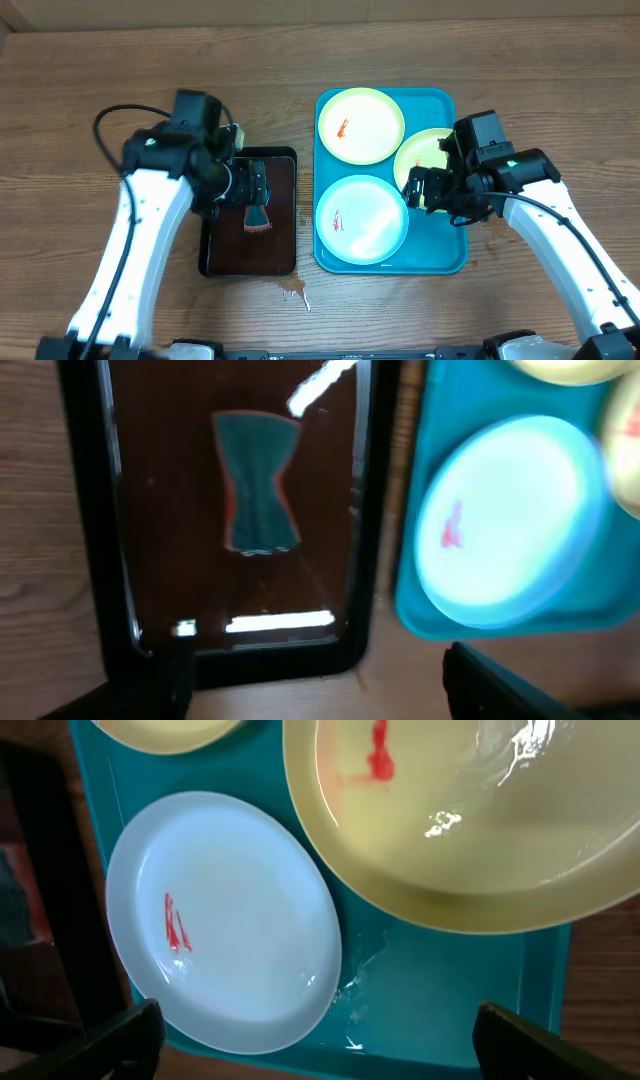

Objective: Clean dirty plates on tray and stack at the side
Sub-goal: 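Grasp the green-orange sponge with left gripper and white plate rim with right, then carry the wet sponge with the left gripper over the white plate, then scrub the white plate with the sponge while right gripper holds it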

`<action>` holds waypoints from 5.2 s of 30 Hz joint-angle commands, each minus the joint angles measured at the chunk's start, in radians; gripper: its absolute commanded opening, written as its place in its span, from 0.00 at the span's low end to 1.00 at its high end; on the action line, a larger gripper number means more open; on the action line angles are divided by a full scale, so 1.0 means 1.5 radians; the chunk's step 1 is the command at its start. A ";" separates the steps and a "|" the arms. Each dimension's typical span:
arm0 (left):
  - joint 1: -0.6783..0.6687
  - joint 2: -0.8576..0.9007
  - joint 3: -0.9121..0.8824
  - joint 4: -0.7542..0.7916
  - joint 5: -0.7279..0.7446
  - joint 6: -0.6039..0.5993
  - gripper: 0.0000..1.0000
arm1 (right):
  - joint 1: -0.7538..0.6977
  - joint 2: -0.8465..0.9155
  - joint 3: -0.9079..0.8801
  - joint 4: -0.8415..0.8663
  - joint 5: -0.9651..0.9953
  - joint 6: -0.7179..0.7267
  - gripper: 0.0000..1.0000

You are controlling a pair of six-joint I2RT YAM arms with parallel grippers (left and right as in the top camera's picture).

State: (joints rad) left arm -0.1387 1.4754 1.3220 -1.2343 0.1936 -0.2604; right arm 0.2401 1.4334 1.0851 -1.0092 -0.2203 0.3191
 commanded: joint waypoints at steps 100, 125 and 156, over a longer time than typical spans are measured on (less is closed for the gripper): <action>-0.224 0.339 0.011 0.233 -0.005 -0.256 0.04 | 0.095 0.132 -0.185 0.285 0.134 0.084 0.04; -0.284 0.380 0.033 0.209 0.100 -0.248 0.04 | 0.095 0.132 -0.185 0.282 0.131 0.084 0.04; -0.316 0.467 0.103 0.260 0.303 -0.170 0.04 | 0.095 0.132 -0.185 0.283 0.132 0.084 0.04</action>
State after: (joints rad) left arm -0.5869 2.1342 1.4776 -0.8154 0.4973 -0.5423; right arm 0.3862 1.6157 0.8154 -0.5835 -0.0845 0.4412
